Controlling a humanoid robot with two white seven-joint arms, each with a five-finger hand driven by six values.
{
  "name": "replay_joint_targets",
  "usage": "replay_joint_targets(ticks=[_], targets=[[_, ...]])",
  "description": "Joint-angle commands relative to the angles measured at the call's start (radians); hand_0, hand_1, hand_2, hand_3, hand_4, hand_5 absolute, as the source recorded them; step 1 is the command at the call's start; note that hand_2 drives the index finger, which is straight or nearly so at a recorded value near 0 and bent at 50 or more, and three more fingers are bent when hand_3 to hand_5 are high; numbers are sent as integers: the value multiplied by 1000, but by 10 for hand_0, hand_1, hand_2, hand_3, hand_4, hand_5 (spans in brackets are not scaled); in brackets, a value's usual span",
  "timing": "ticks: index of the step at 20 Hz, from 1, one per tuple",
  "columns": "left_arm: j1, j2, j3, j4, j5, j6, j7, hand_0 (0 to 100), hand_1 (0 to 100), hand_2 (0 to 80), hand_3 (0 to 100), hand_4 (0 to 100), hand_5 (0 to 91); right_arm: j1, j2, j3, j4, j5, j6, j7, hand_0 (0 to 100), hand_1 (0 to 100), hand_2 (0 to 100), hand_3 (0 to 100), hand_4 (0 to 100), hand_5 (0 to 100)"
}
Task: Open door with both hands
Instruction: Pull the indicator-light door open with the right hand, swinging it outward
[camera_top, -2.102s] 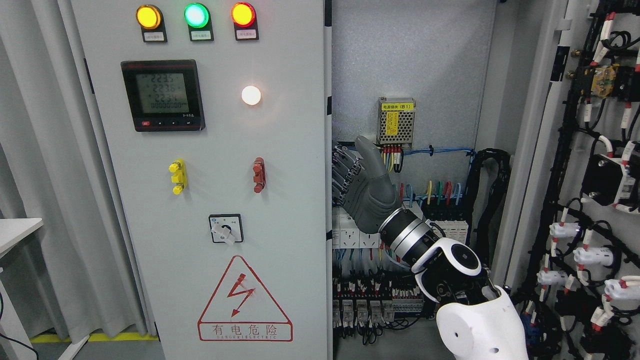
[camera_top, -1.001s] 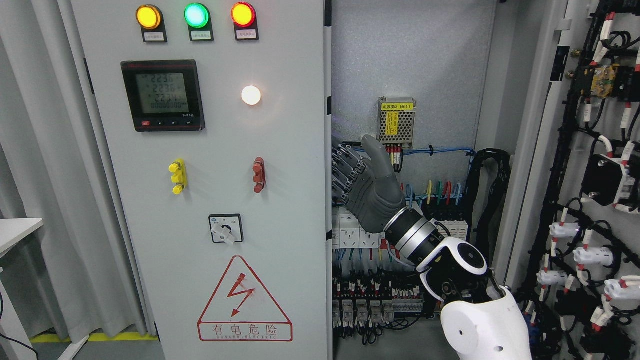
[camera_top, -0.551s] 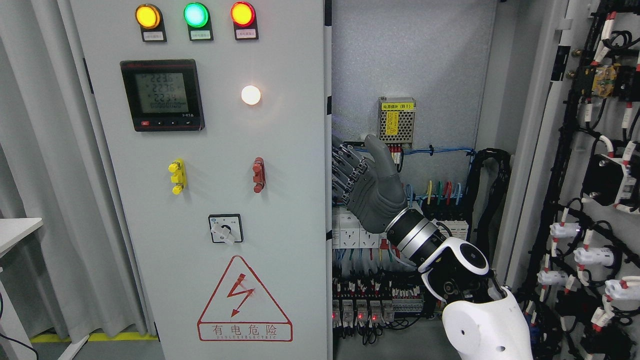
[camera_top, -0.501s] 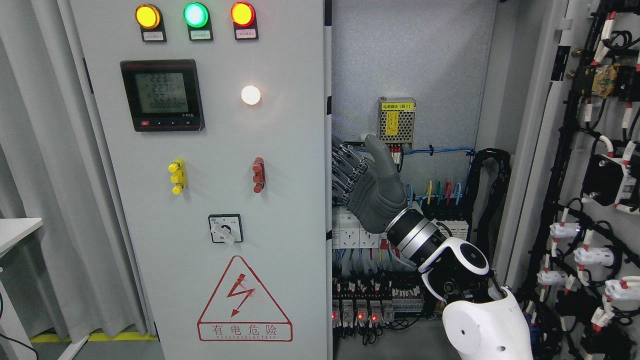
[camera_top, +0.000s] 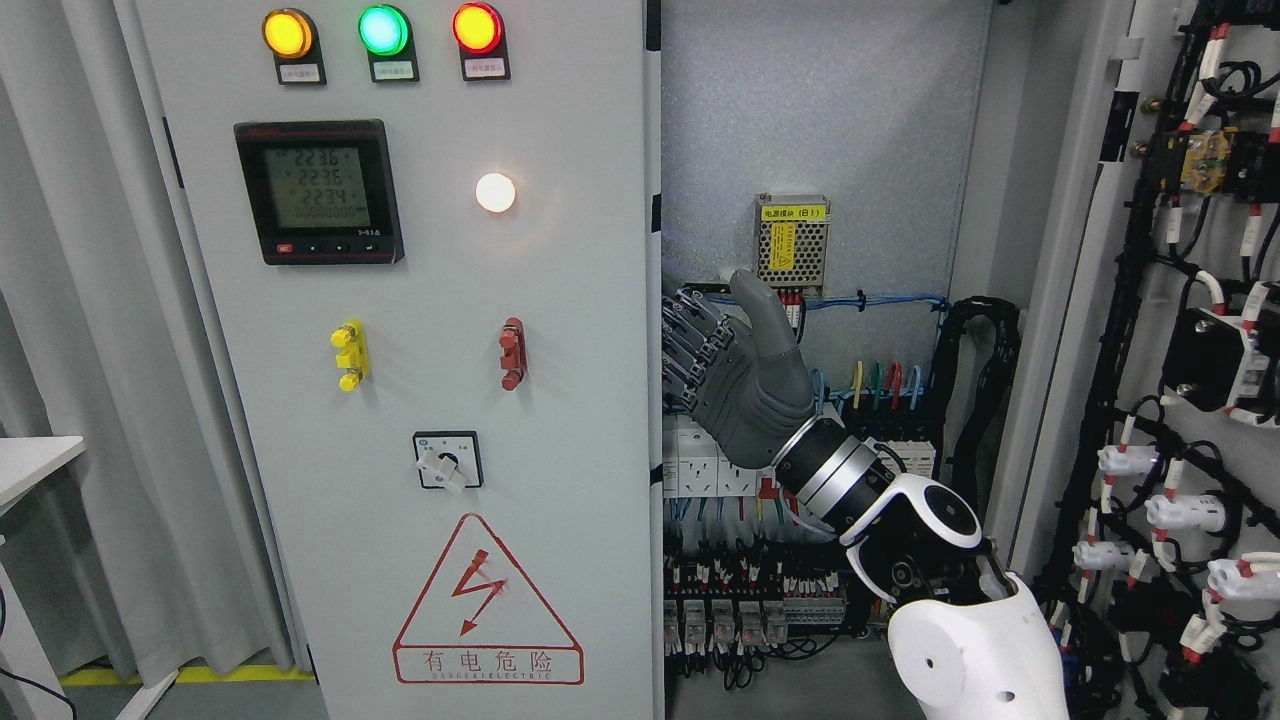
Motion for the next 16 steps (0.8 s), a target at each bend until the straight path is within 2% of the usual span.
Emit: replay_joint_targets(ticks=[1,10,16], targets=[[-28,3,0,12,0,-4,0,291,0,28,28,33,0,-1,0,-5,-7,-4,-1,14,219,0,0,0,0,0],[-29,8,0,15,0,-4,0,291,0,28,28,33,0,0,0,-3,-12,-22,-2,54,219,0,0,0,0,0],[-29,8,0,15,0,-4,0,292,0,28,28,33,0,5,0,1,-29,-20,-11,49,219,0,0,0,0,0]])
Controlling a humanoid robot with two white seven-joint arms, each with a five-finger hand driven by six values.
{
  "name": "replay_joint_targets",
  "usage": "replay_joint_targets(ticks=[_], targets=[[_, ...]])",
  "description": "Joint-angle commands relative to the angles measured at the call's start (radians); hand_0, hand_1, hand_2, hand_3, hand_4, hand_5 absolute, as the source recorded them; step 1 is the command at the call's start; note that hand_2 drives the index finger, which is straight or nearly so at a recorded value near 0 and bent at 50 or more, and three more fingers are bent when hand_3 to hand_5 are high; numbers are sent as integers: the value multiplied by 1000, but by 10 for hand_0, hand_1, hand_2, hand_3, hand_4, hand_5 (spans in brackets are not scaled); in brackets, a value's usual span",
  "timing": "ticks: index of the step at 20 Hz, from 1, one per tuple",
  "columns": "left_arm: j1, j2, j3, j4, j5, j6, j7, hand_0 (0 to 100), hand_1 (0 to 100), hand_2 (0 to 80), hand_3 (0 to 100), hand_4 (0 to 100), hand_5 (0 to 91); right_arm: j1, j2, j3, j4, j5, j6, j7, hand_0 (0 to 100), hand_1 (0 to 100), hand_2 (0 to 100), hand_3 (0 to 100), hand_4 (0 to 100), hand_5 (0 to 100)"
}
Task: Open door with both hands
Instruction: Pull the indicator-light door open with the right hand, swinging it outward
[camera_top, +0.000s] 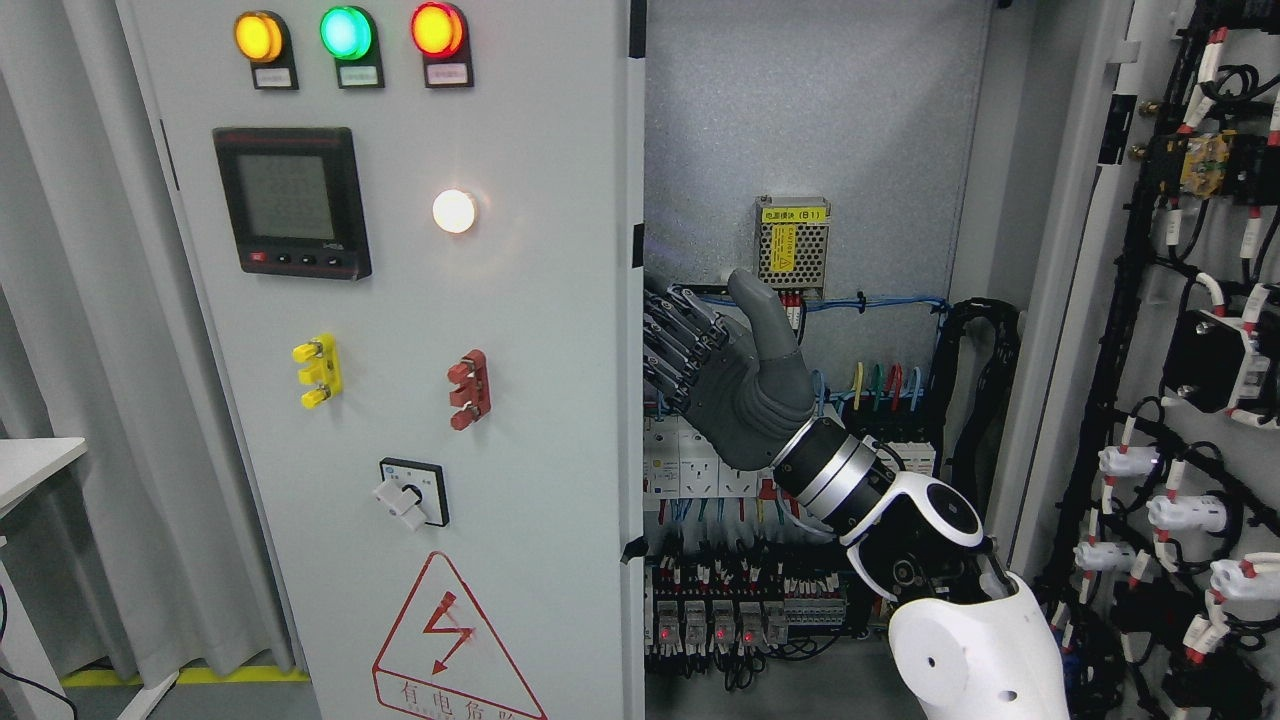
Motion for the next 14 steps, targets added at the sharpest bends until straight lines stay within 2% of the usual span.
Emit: replay_joint_targets(ticks=[1,4,6,8,11,14], targets=[[-29,8,0,15,0,0,0,292,0,28,28,33,0,8,0,10,-32,-1,-8,-15,219,0,0,0,0,0],[-29,8,0,15,0,0,0,291,0,29,28,33,0,11,0,40,-54,1,-27,-17,219,0,0,0,0,0],[-29,8,0,15,0,0,0,291,0,29,29,33,0,20,0,71,-62,1,-91,-18,219,0,0,0,0,0],[-29,8,0,15,0,0,0,291,0,29,29,33,0,26,0,137,-62,2,-167,-20,219,0,0,0,0,0],[-31,8,0,15,0,0,0,291,0,29,29,34,0,39,0,195,-66,1,-231,-78,219,0,0,0,0,0],[-32,11,0,15,0,0,0,291,0,29,29,34,0,43,0,232,-71,-1,-230,-101,219,0,0,0,0,0]])
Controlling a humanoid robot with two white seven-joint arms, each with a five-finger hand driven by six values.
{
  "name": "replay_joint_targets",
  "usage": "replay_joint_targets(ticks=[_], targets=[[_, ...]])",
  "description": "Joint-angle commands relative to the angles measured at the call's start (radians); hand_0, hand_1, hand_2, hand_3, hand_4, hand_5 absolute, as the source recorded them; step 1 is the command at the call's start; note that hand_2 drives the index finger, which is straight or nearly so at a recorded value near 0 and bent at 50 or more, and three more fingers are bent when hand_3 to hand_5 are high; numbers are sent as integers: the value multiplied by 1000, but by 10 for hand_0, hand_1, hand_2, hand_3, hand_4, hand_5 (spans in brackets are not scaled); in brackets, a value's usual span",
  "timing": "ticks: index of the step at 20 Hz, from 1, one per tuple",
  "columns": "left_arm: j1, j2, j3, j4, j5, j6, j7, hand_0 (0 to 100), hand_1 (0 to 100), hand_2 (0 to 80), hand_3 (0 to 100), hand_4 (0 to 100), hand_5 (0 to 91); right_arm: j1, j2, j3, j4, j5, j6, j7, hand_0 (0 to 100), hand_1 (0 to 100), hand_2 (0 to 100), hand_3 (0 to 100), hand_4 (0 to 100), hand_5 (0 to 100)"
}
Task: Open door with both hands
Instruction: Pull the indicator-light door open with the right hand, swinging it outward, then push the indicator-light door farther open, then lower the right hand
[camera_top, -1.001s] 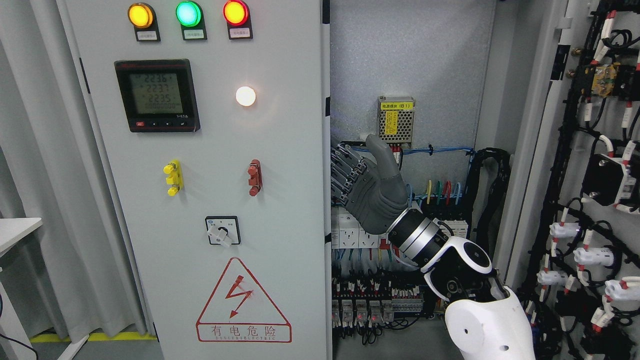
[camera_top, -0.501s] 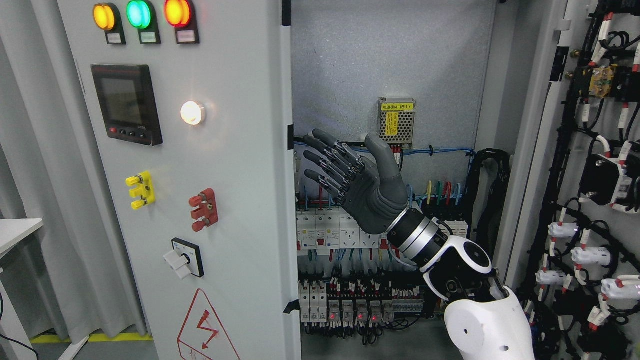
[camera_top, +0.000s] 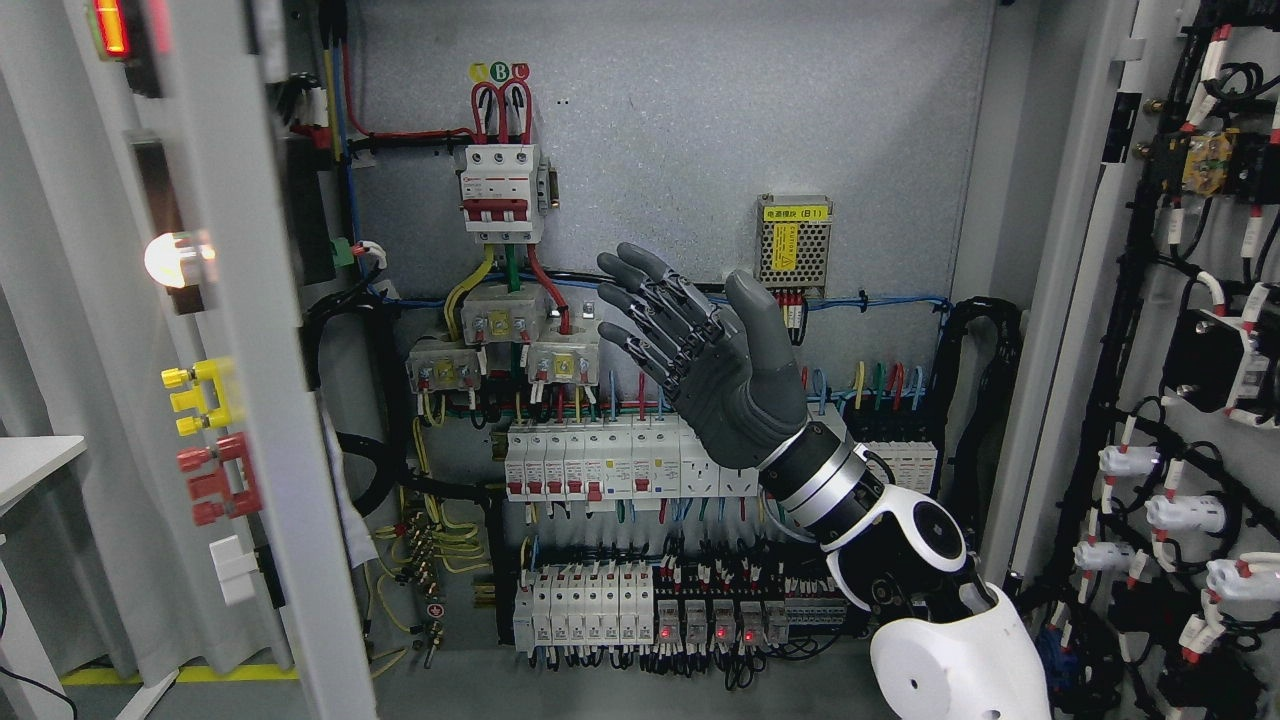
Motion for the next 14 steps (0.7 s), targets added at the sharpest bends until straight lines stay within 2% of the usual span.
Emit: replay_joint_targets(ticks=[1,5,9,14], targets=[[-34,11,0,15,0,0,0,291,0,29,28,34,0,15,0,143,-30,-1,-15,-23,219,0,0,0,0,0],[-34,11,0,15,0,0,0,291,0,29,28,34,0,29,0,208,-35,2,-23,-26,219,0,0,0,0,0],[-34,8,0,15,0,0,0,291,0,29,28,34,0,46,0,211,-35,0,-43,-9,219,0,0,0,0,0],[-34,11,0,15,0,0,0,291,0,29,28,34,0,49,0,262,-35,-1,-51,-5,219,0,0,0,0,0]])
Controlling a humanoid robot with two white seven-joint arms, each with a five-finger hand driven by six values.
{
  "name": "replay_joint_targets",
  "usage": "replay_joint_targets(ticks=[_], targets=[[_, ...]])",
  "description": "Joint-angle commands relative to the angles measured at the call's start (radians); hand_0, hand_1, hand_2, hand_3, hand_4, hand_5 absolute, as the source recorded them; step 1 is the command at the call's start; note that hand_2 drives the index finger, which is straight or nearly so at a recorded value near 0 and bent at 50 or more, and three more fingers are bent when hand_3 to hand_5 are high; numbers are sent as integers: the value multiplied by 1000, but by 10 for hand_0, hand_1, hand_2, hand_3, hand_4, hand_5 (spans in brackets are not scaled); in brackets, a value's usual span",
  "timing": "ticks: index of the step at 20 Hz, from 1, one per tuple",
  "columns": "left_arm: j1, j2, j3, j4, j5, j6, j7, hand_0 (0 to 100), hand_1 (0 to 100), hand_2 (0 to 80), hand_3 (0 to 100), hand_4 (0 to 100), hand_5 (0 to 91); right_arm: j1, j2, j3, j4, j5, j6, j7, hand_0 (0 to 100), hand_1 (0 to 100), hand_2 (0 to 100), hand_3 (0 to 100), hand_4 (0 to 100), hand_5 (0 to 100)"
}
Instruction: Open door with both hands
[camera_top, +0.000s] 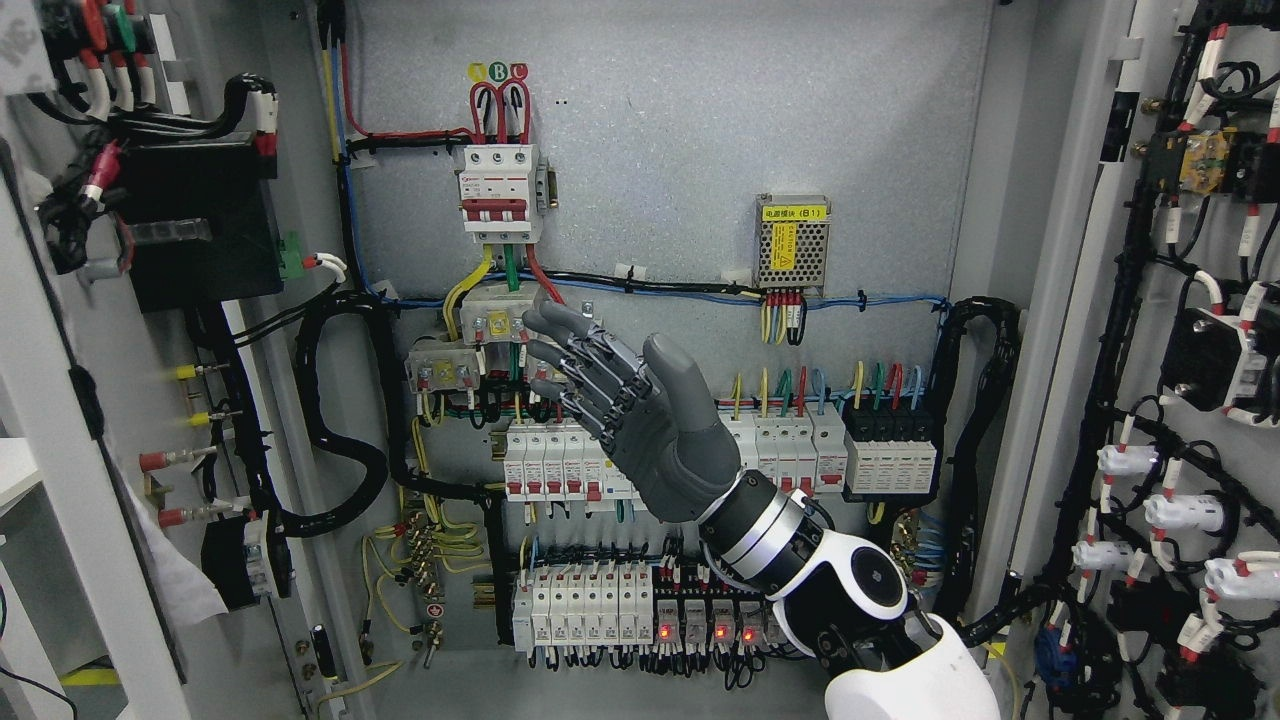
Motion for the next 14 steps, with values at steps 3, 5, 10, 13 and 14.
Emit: replay_joint_targets(ticks=[3,5,10,13,14], targets=[[-34,12,0,15,0,0,0,291,0,29,28,34,0,10,0,143,-8,-3,-26,6,219,0,0,0,0,0],[-34,14,0,17,0,0,0,291,0,29,29,34,0,12,0,161,-13,-3,-29,14,219,0,0,0,0,0],[-34,12,0,15,0,0,0,292,0,29,29,34,0,33,0,213,-62,-3,-27,91,219,0,0,0,0,0],[-34,14,0,17,0,0,0,292,0,29,29,34,0,39,0,252,-71,-23,-26,97,219,0,0,0,0,0],[-34,14,0,17,0,0,0,292,0,29,29,34,0,44,0,265,-80,-65,-24,95,219,0,0,0,0,0]])
